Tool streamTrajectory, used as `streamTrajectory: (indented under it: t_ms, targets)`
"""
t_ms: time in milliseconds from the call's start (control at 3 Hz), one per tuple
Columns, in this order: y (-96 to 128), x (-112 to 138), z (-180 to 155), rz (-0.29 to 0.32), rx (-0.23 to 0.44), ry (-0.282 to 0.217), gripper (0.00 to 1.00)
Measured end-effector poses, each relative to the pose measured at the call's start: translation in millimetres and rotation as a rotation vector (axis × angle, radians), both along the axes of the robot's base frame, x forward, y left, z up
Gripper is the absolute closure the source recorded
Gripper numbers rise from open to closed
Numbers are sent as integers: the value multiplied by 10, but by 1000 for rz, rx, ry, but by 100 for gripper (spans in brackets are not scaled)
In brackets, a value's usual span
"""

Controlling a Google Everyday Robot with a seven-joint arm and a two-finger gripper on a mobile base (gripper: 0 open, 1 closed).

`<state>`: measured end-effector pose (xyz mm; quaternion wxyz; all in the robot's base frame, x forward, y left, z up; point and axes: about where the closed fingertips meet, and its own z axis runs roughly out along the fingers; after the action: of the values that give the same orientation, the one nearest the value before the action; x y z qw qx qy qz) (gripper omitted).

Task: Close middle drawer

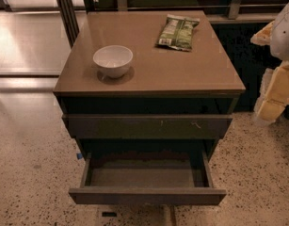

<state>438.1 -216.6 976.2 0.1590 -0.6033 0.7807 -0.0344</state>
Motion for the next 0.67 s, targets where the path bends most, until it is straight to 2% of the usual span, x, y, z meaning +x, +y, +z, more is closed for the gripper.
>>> streamTrajectory:
  t_ms: [333,667]
  targets:
    - [0,0,0,0,0,0,0]
    - [-21,3,-44,-24,51,-35,0]
